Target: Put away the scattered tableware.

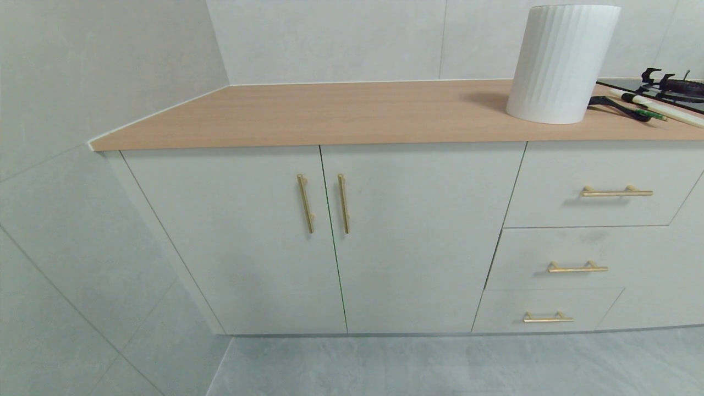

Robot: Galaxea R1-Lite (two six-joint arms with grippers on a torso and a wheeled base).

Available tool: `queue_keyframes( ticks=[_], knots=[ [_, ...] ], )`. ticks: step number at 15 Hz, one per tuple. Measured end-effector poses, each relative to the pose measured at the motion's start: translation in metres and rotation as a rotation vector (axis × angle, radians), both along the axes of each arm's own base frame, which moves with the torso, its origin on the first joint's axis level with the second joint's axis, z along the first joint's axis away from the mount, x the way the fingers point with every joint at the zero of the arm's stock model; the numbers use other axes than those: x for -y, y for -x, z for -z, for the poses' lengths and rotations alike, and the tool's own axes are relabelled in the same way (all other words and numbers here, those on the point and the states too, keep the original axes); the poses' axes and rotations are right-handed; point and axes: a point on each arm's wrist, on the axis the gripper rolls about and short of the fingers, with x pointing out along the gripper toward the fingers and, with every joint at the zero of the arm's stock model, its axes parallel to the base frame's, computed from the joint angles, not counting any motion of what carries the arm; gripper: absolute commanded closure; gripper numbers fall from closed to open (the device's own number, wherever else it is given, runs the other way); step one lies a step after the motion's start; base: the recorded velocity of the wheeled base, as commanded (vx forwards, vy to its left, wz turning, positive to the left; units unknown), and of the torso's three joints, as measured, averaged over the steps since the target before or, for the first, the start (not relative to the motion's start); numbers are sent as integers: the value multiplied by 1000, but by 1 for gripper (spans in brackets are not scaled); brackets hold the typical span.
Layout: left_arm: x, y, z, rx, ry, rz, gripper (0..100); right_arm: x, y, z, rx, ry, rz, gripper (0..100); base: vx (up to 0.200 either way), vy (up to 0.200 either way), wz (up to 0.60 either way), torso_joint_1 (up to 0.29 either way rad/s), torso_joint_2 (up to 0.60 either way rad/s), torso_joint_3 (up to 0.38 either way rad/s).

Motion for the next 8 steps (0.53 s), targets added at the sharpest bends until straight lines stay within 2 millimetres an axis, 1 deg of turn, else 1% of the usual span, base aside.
queue_keyframes(
  ticks=[3,4,5,6,7,8],
  knots=[
    [0,0,0,1,24,0,0,0,-1,0,-6,-1,-7,0,0,0,0,0,0,0],
    [0,0,0,3,52,0,0,1,0,0,-5,-3,23,0,0,0,0,0,0,0],
    [0,0,0,3,62,0,0,2,0,0,-2,-6,101,0,0,0,0,0,0,0],
    [0,0,0,3,63,0,0,3,0,0,-1,-4,141,0,0,0,0,0,0,0],
    [0,0,0,4,63,0,0,3,0,0,-2,17,148,0,0,0,0,0,0,0],
    [0,0,0,3,64,0,0,3,0,0,-5,106,152,0,0,0,0,0,0,0]
  ],
)
